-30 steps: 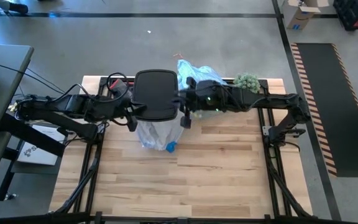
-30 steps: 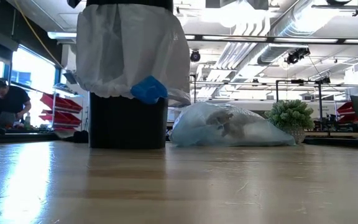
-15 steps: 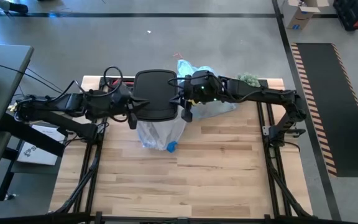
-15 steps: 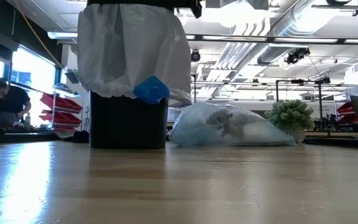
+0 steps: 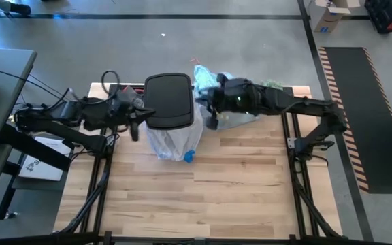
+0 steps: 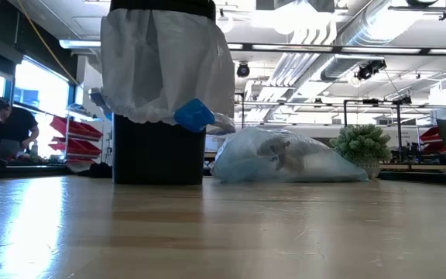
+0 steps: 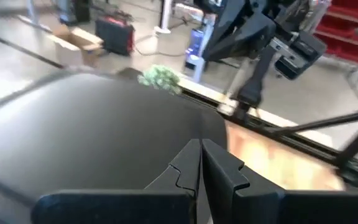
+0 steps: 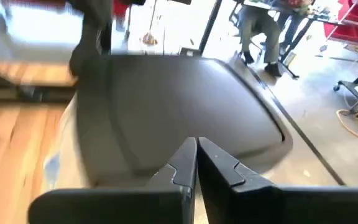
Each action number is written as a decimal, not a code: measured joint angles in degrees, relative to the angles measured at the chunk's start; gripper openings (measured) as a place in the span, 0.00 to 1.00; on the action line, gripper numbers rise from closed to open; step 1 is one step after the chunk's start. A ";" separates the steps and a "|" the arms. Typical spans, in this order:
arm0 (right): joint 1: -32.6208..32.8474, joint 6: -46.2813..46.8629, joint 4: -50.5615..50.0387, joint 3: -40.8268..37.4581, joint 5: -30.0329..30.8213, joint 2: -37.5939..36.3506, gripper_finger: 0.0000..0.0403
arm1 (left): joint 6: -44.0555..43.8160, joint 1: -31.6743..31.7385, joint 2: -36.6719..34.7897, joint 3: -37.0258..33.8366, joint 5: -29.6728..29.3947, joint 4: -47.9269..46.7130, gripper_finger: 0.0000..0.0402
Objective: Place trash/remove bag and relplace
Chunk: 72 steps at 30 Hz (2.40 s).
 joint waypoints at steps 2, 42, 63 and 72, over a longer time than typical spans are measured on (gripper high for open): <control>1.70 -0.70 -4.99 -0.45 0.04 -1.51 0.00 | -3.52 -1.94 -1.76 0.01 0.04 -3.59 0.00; 1.15 13.54 34.41 -29.49 -4.00 4.64 0.00 | -18.83 -14.78 -10.82 -9.09 -25.11 -14.12 0.00; 11.14 15.92 2.49 -41.87 -16.07 -48.88 0.00 | -13.74 -23.83 2.08 -16.38 -18.19 9.07 0.00; 11.49 26.38 19.49 -64.63 -15.43 -67.20 0.00 | -0.37 -2.79 -6.56 -35.30 6.95 38.19 0.00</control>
